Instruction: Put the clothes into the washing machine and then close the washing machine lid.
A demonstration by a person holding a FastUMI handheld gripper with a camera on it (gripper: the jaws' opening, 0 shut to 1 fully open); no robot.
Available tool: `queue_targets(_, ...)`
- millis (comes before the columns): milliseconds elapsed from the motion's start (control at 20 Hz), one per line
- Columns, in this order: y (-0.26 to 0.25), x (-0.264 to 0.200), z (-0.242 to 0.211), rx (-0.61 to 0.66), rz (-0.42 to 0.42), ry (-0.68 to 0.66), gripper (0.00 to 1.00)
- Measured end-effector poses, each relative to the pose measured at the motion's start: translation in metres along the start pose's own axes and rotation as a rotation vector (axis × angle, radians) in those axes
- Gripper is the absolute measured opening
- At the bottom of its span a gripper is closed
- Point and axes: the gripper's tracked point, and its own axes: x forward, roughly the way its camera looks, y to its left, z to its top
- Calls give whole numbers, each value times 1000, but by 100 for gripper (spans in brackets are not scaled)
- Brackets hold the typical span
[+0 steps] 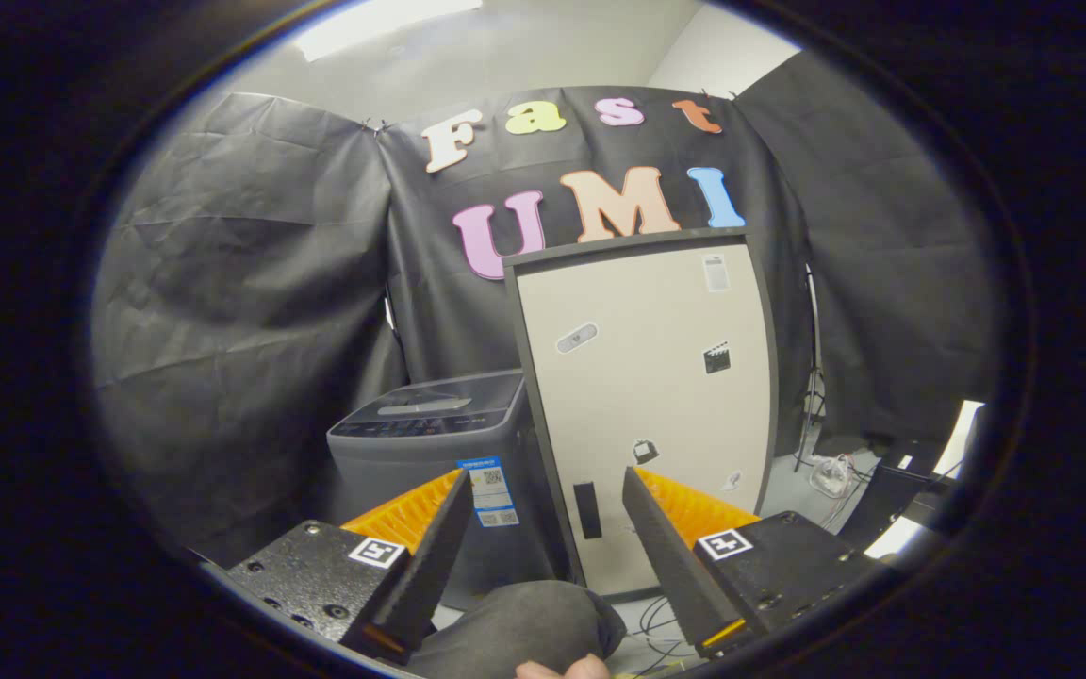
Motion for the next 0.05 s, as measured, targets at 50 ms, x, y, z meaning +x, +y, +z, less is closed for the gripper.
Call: queue_targets(50,0,2,0,-1,0,-2,97)
